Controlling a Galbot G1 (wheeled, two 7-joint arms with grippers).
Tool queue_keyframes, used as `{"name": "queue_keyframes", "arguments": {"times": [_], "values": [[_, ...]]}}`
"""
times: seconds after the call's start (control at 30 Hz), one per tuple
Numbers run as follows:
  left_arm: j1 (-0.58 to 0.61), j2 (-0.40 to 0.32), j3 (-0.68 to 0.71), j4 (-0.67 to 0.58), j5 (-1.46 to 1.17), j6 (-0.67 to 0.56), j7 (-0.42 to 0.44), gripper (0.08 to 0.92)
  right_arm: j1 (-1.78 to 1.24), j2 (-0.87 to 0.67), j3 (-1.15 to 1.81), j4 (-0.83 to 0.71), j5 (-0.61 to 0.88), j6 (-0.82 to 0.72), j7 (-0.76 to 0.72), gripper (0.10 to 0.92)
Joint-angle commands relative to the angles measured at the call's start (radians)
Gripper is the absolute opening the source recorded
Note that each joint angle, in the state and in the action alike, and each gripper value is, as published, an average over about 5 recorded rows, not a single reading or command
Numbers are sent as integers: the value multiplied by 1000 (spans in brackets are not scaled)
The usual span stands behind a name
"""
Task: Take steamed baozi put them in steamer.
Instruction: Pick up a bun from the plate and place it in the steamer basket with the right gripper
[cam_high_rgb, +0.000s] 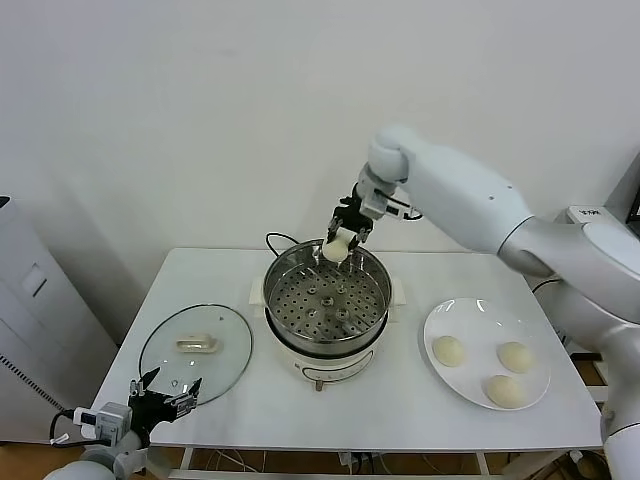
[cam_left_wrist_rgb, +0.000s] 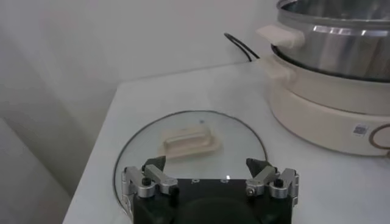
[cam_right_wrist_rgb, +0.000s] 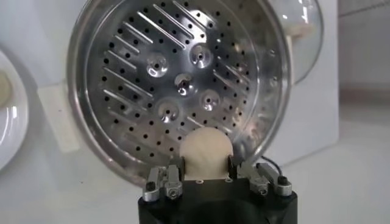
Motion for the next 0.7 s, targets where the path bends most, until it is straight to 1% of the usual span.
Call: {"name": "queue_keyframes", "arguments": {"times": [0.03,0.27,0.57,0.63,0.7], "values": [[-2,3,2,3,0,0,0,823,-96,62,61,-7,-187,49,6,450],[-7,3,6,6,0,-1,1,823,-149,78,117,-27,-289,49,37,450],[-9,0,11,2,4,0,2,823,-178,90,129,-39,-312,49,46,453],[-9,1,11,1,4,0,2,823,-182,90,129,-39,-316,49,46,465],[-8,1,10,0,4,0,2,823,-184,90,129,-38,-318,49,47,501]]}}
